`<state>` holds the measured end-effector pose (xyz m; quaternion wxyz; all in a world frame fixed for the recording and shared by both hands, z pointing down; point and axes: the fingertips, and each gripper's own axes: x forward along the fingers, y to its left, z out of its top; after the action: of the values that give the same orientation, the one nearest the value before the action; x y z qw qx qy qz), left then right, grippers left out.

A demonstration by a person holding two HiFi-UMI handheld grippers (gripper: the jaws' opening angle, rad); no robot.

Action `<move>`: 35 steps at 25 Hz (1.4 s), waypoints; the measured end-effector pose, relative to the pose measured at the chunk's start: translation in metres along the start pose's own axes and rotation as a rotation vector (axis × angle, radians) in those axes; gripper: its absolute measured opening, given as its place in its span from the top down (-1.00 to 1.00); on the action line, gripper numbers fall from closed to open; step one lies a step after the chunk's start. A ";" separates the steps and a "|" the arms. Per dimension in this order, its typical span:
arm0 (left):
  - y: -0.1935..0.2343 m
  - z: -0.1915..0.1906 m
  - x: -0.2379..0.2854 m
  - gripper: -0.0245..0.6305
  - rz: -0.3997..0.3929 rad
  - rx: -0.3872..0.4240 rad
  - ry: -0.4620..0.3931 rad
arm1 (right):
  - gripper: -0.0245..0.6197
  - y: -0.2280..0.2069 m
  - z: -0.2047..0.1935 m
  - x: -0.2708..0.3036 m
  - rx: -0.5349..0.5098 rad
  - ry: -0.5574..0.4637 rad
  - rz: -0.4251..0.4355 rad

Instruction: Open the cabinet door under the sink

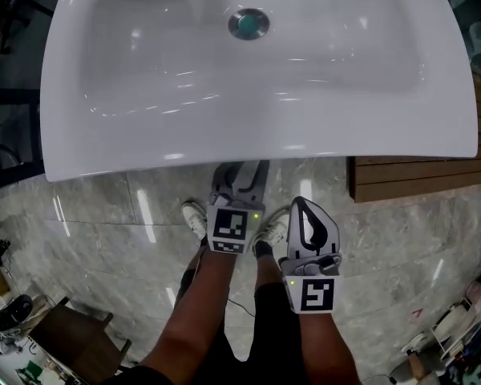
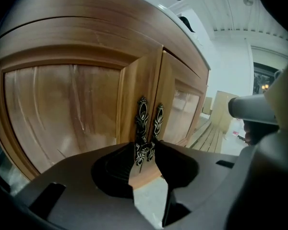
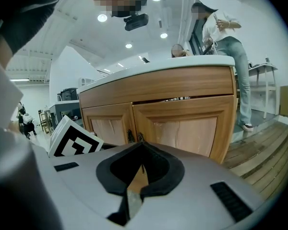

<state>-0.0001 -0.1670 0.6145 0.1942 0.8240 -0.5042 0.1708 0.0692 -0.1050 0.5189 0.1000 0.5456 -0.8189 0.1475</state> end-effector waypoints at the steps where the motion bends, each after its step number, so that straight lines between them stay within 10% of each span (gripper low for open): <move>1: 0.000 -0.001 0.002 0.49 0.002 -0.002 0.002 | 0.86 -0.001 0.000 0.000 0.000 -0.003 0.000; 16: 0.006 -0.001 0.007 0.57 0.141 -0.025 -0.029 | 0.86 -0.012 -0.008 -0.001 0.004 -0.007 0.009; 35: 0.000 -0.004 -0.001 0.63 0.125 -0.004 0.007 | 0.86 -0.009 -0.020 -0.007 0.008 -0.018 -0.008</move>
<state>-0.0006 -0.1640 0.6176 0.1865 0.7898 -0.5545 0.1843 0.0802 -0.0952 0.5361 0.0910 0.5505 -0.8170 0.1454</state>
